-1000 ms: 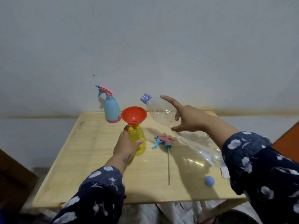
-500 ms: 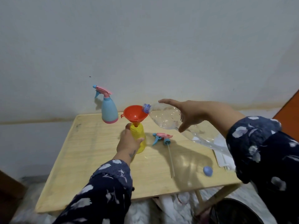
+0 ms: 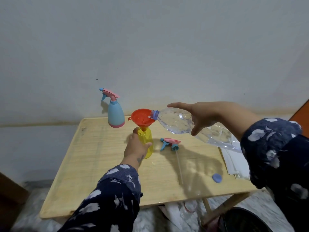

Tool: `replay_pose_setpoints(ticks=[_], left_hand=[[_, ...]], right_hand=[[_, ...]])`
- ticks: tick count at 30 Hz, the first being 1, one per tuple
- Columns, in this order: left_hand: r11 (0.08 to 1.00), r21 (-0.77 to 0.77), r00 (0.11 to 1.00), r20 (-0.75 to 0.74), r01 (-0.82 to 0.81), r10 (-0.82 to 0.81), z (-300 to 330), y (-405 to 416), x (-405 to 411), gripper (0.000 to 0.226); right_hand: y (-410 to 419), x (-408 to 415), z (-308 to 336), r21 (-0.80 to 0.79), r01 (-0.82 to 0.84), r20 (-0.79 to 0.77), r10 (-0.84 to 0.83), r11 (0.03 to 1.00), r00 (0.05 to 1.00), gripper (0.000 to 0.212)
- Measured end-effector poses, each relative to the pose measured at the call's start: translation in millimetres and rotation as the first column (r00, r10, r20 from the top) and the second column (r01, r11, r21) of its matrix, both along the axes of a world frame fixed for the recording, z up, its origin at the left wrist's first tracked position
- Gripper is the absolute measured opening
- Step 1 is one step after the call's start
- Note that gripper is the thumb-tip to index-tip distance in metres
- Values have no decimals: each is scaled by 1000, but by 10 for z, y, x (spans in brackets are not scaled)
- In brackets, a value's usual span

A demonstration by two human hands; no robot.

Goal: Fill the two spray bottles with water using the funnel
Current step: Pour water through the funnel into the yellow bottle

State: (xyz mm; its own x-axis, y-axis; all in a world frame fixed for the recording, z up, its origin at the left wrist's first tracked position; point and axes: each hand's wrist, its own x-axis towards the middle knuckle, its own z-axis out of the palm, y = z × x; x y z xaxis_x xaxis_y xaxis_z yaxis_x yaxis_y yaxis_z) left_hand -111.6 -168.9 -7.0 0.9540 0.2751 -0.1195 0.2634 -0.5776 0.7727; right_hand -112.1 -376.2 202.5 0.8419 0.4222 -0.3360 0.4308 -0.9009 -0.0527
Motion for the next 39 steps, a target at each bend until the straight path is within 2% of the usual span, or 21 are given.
replay_pose_setpoints(ticks=[12, 26, 29, 33, 39], left_hand=[[1000, -1, 1000, 7, -9, 9, -1, -5, -3, 76], [1000, -20, 1000, 4, 5, -5, 0, 2, -24, 76], [1000, -12, 1000, 9, 7, -7, 12, -1, -33, 75], [1000, -13, 1000, 20, 7, -7, 20, 2, -41, 75], [1000, 16, 1000, 21, 8, -8, -24, 17, -34, 75]], right_hand=[[-37, 26, 46, -25, -20, 14, 20, 1000, 1000, 114], [-85, 41, 31, 30, -50, 16, 50, 998, 999, 114], [-136, 66, -53, 109, -28, 27, 26, 994, 999, 115], [-231, 111, -258, 313, 41, 10, -46, 949, 999, 115], [-461, 200, -566, 685, 113, 75, -224, 720, 972, 115]])
